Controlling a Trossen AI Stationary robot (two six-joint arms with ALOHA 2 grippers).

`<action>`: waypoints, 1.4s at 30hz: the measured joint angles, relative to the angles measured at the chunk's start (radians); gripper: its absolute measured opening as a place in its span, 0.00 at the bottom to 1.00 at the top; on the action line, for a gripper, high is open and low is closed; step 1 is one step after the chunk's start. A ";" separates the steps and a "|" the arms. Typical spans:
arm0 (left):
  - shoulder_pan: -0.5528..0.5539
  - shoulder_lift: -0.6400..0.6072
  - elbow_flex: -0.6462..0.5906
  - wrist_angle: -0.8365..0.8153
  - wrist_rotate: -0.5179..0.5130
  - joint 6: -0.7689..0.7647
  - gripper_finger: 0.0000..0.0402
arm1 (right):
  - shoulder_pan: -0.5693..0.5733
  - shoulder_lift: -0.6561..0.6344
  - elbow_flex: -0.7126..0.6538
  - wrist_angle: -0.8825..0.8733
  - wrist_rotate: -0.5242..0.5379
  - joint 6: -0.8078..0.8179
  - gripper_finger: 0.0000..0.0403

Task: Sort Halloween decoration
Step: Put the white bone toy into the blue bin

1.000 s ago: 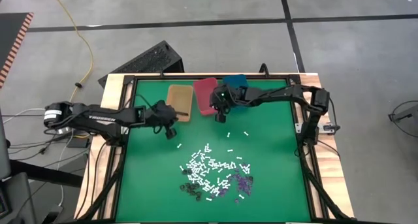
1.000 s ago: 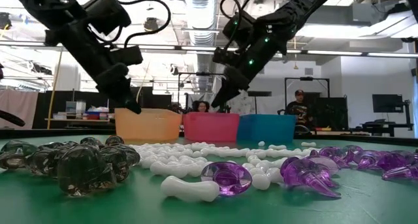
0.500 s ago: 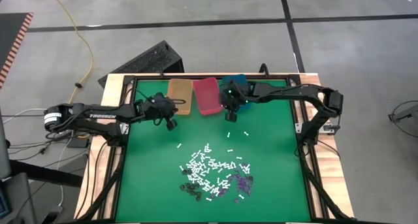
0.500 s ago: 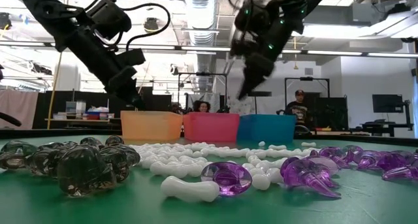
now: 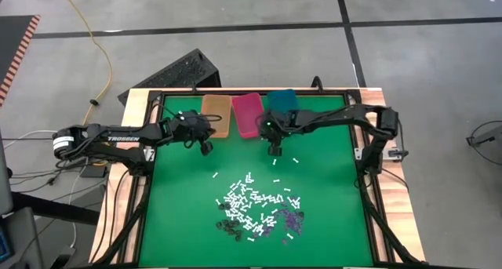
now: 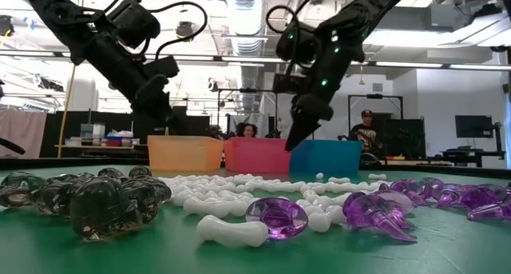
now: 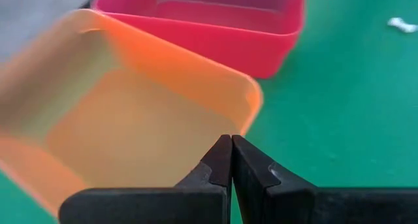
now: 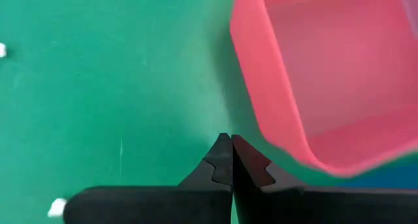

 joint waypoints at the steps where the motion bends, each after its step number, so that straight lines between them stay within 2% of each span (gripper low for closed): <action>1: -0.001 0.000 0.000 -0.002 0.013 -0.005 0.00 | -0.002 0.013 0.009 0.007 0.000 0.000 0.05; 16: -0.003 0.000 0.000 -0.030 0.019 -0.014 0.00 | -0.071 0.077 0.109 0.154 -0.009 -0.055 0.05; 23: -0.055 -0.013 0.024 -0.081 0.079 -0.010 0.00 | -0.045 -0.010 0.109 0.130 -0.027 -0.055 0.05; 27: -0.098 -0.003 0.033 -0.143 0.114 0.039 0.00 | -0.015 -0.060 0.109 0.037 -0.028 -0.055 0.05; 31: -0.086 0.048 0.032 -0.207 -0.001 0.093 0.00 | -0.005 -0.068 0.109 -0.125 -0.028 -0.055 0.05; 37: -0.038 0.128 0.032 -0.116 -0.002 0.103 0.00 | -0.021 -0.058 0.108 -0.335 0.093 -0.040 0.05; 42: -0.007 0.175 0.032 -0.046 -0.004 0.144 0.00 | -0.068 -0.084 0.107 -0.469 0.107 0.001 0.05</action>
